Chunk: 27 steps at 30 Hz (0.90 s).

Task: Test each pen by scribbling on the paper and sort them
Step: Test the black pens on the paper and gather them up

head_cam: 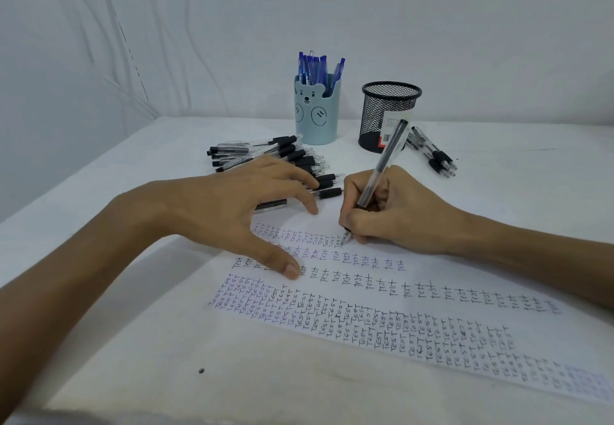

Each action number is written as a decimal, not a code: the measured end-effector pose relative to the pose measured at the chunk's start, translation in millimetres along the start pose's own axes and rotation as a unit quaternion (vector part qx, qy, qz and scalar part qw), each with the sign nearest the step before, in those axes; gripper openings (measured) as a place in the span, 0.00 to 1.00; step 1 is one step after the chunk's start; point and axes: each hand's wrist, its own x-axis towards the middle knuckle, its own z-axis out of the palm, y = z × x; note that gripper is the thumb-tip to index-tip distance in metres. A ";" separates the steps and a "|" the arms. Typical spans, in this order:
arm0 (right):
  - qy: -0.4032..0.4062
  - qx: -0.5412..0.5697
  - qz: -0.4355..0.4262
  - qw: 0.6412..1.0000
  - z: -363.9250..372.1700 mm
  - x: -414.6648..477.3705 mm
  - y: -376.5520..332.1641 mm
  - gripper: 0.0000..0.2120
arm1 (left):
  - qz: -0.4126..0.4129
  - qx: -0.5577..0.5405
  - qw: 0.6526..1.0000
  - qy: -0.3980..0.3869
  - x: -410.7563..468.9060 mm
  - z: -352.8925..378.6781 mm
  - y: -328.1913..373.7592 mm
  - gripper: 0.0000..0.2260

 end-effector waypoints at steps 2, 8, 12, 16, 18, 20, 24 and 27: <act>-0.004 0.000 0.002 1.000 -0.4 -0.1 -0.1 0.06 | -0.004 -0.003 1.000 -0.004 0.5 0.3 -1.1 0.34; -0.004 -0.010 0.005 1.000 -1.0 0.7 0.2 0.07 | 0.005 -0.010 1.000 -0.002 0.0 0.9 -1.6 0.30; -0.001 -0.018 0.008 1.000 0.1 1.9 0.3 0.06 | 0.007 -0.012 1.000 0.004 -0.3 2.6 -2.3 0.30; 0.000 -0.021 0.006 1.000 -0.3 1.2 -0.1 0.07 | 0.007 -0.011 1.000 0.006 0.5 3.3 -2.7 0.30; 0.000 -0.023 0.007 1.000 0.1 1.0 -0.1 0.07 | 0.001 -0.013 1.000 0.004 0.4 3.9 -3.1 0.33; 0.006 -0.021 0.007 1.000 0.8 0.8 -0.5 0.07 | -0.008 -0.012 1.000 0.002 1.0 4.6 -4.5 0.35; 0.012 -0.028 0.008 0.999 1.2 1.7 -0.8 0.06 | 0.004 -0.002 1.000 0.003 1.5 5.2 -6.5 0.31; 0.012 -0.028 0.004 1.000 1.1 1.7 0.0 0.06 | 0.005 -0.006 1.000 0.005 1.0 4.7 -6.4 0.30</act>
